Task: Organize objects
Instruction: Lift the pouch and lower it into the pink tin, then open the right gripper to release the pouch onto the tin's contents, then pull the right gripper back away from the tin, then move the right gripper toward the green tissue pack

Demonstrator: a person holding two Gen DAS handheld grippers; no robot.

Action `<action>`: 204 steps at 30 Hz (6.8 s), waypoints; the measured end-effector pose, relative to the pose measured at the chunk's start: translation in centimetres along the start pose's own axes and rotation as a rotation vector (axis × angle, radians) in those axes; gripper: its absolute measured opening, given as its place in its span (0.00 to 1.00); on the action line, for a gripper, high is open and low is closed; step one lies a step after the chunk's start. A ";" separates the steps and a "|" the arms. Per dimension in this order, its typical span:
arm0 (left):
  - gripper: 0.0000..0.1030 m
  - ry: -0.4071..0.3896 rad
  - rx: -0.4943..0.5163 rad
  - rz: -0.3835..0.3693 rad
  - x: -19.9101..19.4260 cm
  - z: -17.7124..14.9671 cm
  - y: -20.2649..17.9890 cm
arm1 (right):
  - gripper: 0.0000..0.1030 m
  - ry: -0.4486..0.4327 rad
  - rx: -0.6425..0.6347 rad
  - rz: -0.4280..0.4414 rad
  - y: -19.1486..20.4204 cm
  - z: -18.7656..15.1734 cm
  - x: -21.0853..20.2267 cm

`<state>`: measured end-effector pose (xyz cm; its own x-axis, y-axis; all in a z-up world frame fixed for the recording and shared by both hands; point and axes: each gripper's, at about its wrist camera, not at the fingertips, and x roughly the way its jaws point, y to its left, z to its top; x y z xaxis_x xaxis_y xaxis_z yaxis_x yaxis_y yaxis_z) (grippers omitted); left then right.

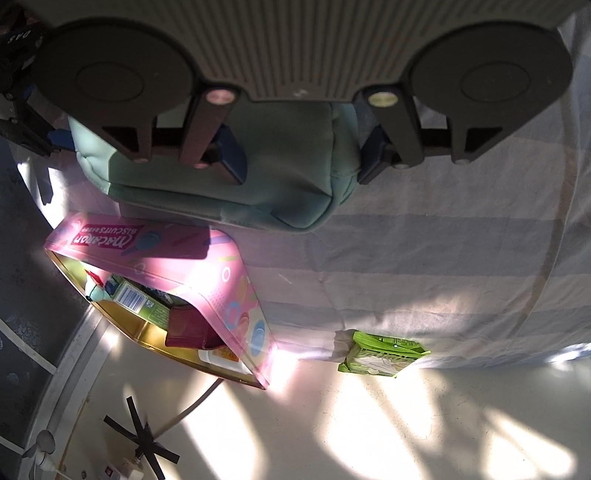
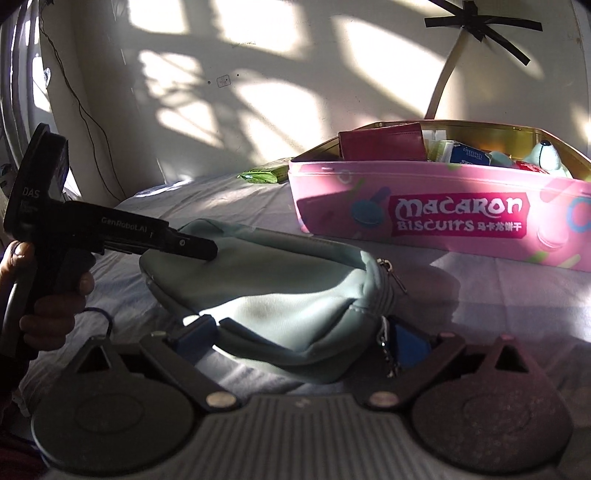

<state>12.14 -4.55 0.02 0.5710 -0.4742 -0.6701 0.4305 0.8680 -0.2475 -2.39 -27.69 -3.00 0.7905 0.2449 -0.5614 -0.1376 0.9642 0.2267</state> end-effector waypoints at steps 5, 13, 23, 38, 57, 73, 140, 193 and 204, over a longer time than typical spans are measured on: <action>0.64 -0.081 -0.035 -0.056 -3.4 1.0 -0.1 | 0.83 -0.090 0.021 0.021 -0.1 1.6 -2.5; 0.64 -0.257 0.091 -0.065 -4.0 8.4 -6.4 | 0.84 -0.323 0.004 -0.007 -3.8 8.0 -5.9; 0.64 -0.155 0.095 -0.059 8.1 14.4 -11.8 | 0.86 -0.321 0.188 -0.128 -15.2 12.3 -1.6; 0.78 -0.299 0.311 0.268 3.0 8.1 -14.9 | 0.86 -0.485 0.182 -0.423 -10.6 8.0 -4.2; 0.80 -0.275 0.231 0.319 -2.5 1.2 -10.4 | 0.90 -0.453 0.168 -0.308 -1.6 3.2 -7.1; 0.81 -0.229 0.210 0.337 -1.7 -0.4 -8.8 | 0.91 -0.403 0.145 -0.290 0.0 2.9 -5.9; 0.86 -0.195 0.219 0.263 -1.1 -1.7 -8.0 | 0.91 -0.333 0.170 -0.281 0.0 2.7 -4.2; 0.89 -0.272 -0.130 0.335 -2.8 1.9 7.6 | 0.91 -0.315 -0.162 -0.262 10.0 10.0 4.3; 0.89 -0.267 -0.119 0.347 -2.6 1.8 7.7 | 0.91 -0.280 -0.155 -0.250 10.1 9.2 4.8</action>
<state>15.17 3.11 1.12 0.8345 -0.1603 -0.5272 0.1075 0.9857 -0.1296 5.50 -17.76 3.93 0.9402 -0.0161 -0.3402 0.0084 0.9997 -0.0242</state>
